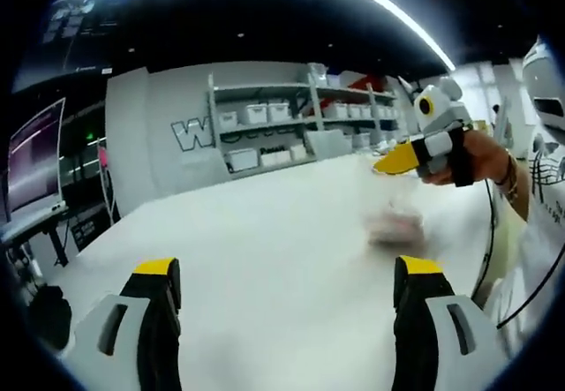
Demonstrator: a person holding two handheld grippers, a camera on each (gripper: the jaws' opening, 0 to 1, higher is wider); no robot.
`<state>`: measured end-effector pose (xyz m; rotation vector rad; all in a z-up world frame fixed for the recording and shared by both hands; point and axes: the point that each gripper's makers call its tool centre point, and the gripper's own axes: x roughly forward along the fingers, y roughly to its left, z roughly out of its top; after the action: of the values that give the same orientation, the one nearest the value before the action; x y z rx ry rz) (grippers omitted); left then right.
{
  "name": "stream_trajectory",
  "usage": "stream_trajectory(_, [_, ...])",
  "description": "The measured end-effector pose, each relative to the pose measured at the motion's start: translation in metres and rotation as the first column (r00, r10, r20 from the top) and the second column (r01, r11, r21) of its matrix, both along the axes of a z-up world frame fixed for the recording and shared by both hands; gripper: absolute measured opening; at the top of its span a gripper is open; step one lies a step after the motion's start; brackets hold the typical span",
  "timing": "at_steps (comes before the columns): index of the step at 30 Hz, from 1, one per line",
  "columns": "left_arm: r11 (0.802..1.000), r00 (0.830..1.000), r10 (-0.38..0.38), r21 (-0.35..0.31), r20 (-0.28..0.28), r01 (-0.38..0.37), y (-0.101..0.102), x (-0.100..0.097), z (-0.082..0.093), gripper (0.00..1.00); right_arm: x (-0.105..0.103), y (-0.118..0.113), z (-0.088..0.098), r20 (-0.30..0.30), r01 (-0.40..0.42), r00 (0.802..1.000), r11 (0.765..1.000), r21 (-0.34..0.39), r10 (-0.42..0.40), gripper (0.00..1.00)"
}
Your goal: Open the resealable bag by pulling the two sides of the seal apart until the entire bag opening is separated and visibly accessible.
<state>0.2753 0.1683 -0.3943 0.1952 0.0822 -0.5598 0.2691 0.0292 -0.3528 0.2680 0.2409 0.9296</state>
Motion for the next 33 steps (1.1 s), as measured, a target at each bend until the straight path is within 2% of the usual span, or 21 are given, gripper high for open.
stream_trajectory(5, [1.000,0.999,-0.009,-0.021,-0.038,0.009,-0.001,-0.001,-0.006,1.00,0.007,-0.010,0.011,0.014,0.024,1.000,1.000,0.011,-0.024,0.00])
stream_trajectory(14, [1.000,1.000,-0.007,0.005,-0.028,0.007,-0.005,-0.003,-0.007,1.00,0.023,-0.027,0.027,0.015,0.064,0.998,0.996,0.059,-0.065,0.00])
stream_trajectory(33, [1.000,1.000,0.002,-0.015,-0.013,-0.002,0.000,-0.005,-0.006,1.00,0.065,-0.034,0.035,0.006,0.104,0.995,0.995,0.009,-0.104,0.00])
